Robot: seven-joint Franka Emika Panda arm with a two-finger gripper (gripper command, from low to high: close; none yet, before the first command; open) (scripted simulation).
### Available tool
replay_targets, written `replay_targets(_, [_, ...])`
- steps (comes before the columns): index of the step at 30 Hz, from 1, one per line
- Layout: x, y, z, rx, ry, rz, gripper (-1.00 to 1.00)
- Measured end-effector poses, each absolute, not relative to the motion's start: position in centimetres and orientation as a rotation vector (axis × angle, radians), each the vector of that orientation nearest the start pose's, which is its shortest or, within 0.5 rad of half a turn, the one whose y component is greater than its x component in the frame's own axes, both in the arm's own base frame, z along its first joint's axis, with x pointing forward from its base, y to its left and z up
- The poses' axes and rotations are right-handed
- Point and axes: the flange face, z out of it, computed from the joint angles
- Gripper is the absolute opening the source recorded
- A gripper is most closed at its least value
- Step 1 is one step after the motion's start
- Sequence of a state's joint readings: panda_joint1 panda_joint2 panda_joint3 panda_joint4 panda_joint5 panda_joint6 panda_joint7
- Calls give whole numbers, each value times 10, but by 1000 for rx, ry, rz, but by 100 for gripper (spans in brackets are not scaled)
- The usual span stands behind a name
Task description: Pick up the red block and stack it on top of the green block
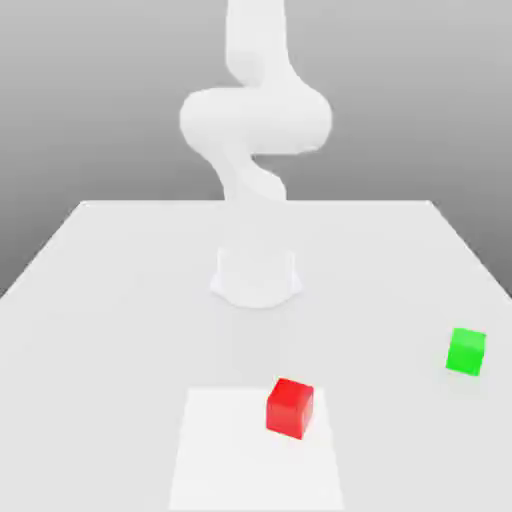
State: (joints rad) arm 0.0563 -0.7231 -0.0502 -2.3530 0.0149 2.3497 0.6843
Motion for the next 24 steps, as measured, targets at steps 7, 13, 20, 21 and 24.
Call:
replay_targets(7, [437,14,489,-2835,451,-611,0])
replay_targets(13, [430,38,350,-2998,15,-345,0])
replay_targets(20, [376,47,222,-3084,-528,-39,0])
replay_targets(21, [373,47,213,-3085,-564,-22,0])
replay_targets(24, [372,47,195,-3085,-598,-13,0])
